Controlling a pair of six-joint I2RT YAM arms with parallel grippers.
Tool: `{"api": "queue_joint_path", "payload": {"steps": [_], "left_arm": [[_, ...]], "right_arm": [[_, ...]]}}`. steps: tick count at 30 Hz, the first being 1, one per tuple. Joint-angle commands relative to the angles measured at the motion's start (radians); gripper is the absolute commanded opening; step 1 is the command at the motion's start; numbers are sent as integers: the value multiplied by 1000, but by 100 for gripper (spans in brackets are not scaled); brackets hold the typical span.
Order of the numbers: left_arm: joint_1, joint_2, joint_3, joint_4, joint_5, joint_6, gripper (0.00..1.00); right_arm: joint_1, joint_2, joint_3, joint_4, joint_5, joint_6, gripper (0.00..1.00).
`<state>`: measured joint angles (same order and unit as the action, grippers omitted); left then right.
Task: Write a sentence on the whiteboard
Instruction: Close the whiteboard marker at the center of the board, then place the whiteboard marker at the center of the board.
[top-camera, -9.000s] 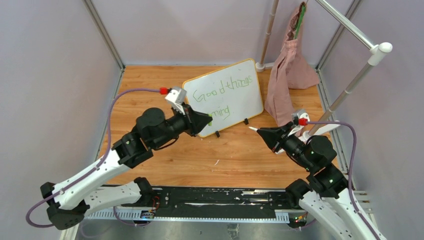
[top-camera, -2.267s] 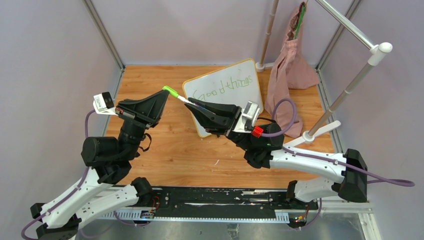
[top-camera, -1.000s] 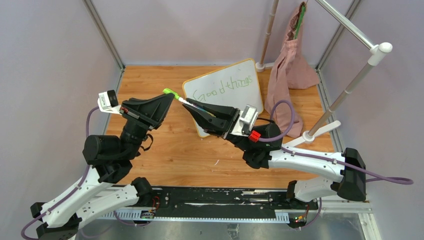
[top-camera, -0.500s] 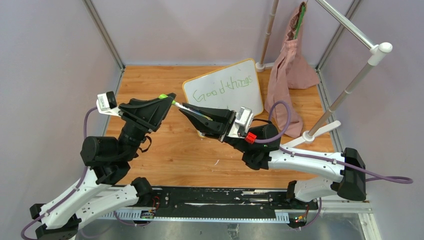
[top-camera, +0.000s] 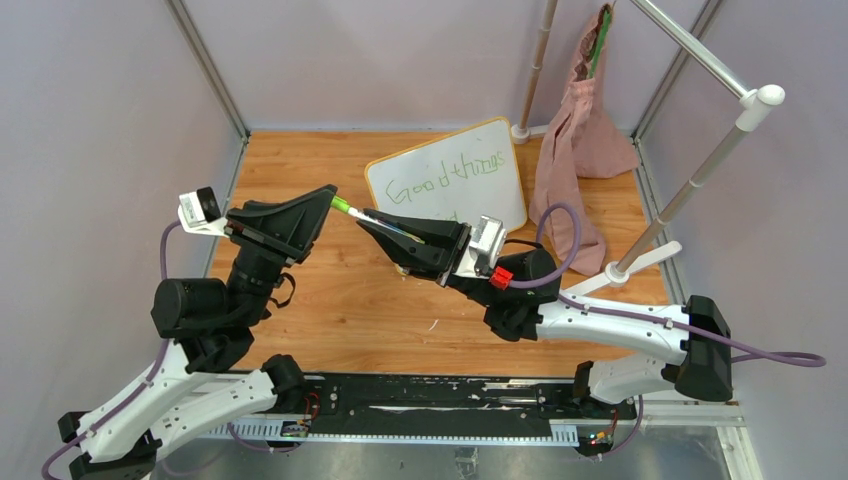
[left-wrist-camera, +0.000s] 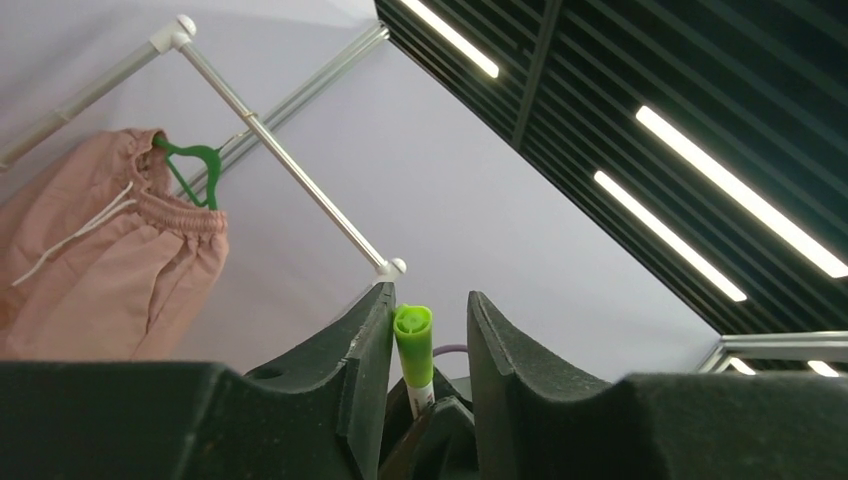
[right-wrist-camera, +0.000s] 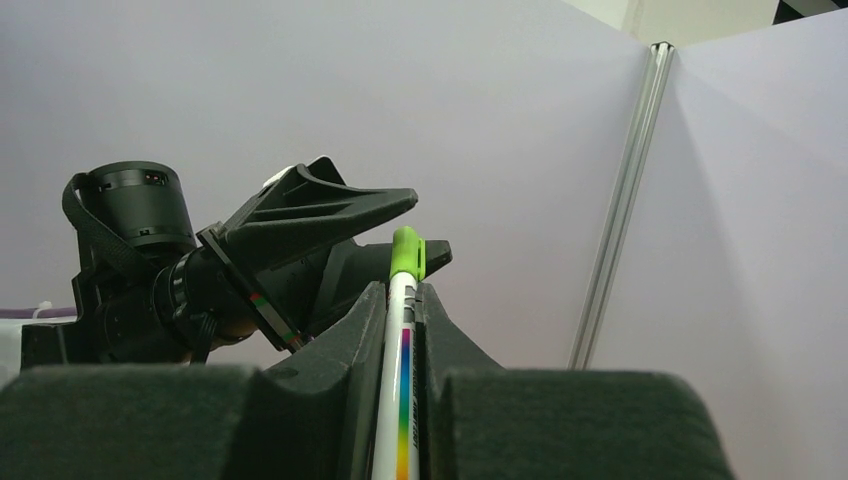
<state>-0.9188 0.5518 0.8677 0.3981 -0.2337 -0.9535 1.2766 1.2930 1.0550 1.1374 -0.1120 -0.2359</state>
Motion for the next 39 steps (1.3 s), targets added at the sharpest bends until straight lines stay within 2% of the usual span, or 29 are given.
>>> {"api": "queue_joint_path", "payload": {"steps": [1, 5, 8, 22, 32, 39], "left_arm": [[-5, 10, 2, 7, -6, 9, 34], [-5, 12, 2, 7, -3, 9, 20], [-4, 13, 1, 7, 7, 8, 0], [-5, 92, 6, 4, 131, -91, 0], [-8, 122, 13, 5, 186, -117, 0], [-57, 145, 33, 4, 196, -87, 0]], "right_arm": [[17, -12, -7, 30, -10, -3, 0], [19, -12, -6, 26, -9, -3, 0], [20, -12, -4, 16, -9, -6, 0], [20, 13, 42, -79, -28, -11, 0], [20, 44, 79, -122, -36, -14, 0], [18, 74, 120, -167, -55, -13, 0]]}}
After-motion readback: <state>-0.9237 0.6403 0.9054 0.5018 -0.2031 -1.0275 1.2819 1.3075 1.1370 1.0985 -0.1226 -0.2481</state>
